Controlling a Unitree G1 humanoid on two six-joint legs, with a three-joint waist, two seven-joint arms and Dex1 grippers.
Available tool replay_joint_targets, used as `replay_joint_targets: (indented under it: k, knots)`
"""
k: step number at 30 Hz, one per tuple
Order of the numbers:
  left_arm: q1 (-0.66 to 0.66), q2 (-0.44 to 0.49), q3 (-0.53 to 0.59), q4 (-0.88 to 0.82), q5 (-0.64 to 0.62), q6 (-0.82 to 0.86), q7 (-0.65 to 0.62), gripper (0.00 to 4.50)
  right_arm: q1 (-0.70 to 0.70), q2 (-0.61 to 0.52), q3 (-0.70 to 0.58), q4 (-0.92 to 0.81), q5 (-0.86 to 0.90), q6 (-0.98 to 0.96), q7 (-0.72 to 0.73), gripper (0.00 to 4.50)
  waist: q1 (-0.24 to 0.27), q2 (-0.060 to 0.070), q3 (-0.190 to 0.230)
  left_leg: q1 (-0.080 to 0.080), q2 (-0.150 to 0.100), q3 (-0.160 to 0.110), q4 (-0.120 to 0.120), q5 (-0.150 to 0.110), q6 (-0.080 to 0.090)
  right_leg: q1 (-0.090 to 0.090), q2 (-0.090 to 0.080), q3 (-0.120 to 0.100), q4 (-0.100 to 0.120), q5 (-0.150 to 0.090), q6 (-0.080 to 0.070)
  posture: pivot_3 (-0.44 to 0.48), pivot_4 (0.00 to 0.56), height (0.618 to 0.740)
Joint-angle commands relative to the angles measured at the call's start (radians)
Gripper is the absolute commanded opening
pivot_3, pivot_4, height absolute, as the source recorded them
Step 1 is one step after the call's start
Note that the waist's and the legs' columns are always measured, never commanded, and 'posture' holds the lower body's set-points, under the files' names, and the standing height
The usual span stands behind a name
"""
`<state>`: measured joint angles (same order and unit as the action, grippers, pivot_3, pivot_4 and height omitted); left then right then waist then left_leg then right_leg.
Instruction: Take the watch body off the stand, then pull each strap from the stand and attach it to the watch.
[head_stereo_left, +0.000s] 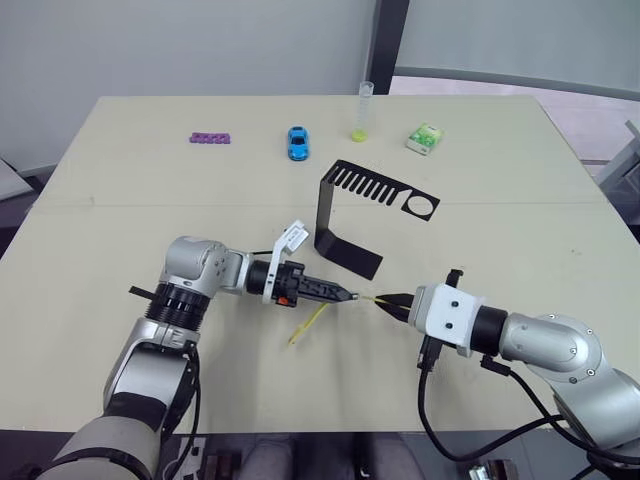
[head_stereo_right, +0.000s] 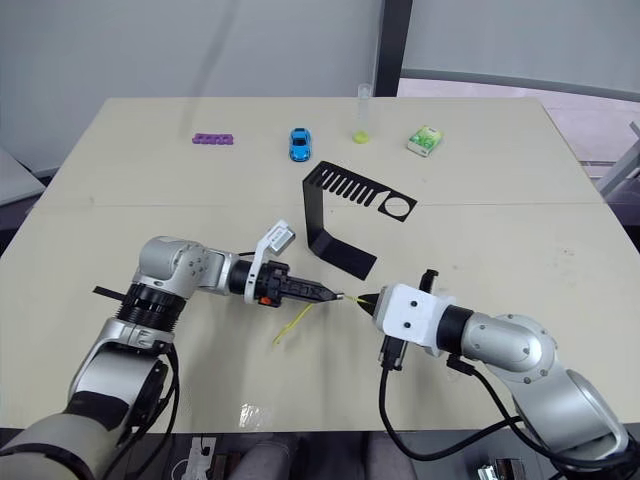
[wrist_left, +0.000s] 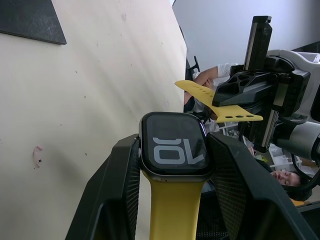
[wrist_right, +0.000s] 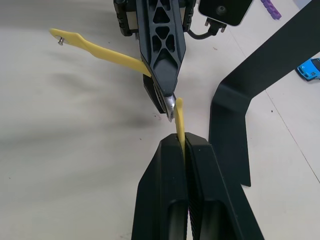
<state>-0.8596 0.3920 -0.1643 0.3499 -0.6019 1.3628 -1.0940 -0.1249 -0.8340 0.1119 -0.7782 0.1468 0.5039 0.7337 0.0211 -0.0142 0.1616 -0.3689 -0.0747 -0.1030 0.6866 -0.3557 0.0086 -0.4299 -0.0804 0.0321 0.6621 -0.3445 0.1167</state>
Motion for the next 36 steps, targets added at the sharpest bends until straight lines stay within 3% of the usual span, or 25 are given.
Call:
replay_joint_targets:
  k: [1,36]
  knots:
    - [-0.027,-0.005,0.027,-0.015,-0.032,0.000,-0.002,1.58,-0.008,0.010,0.000,-0.014,-0.011,-0.004,-0.009,0.00,0.000,0.000,0.000,0.000,0.000,0.000,0.000,0.000,0.000,0.000,0.000,0.000,0.000,0.000,0.000,0.000,0.150,0.740]
    - [-0.023,-0.015,0.051,-0.031,-0.073,0.020,0.023,1.58,-0.013,0.043,0.008,-0.009,-0.031,0.007,-0.009,0.00,-0.001,0.000,0.000,0.000,0.000,0.000,0.000,0.000,0.000,0.000,0.000,0.000,0.000,0.000,0.000,0.000,0.150,0.740]
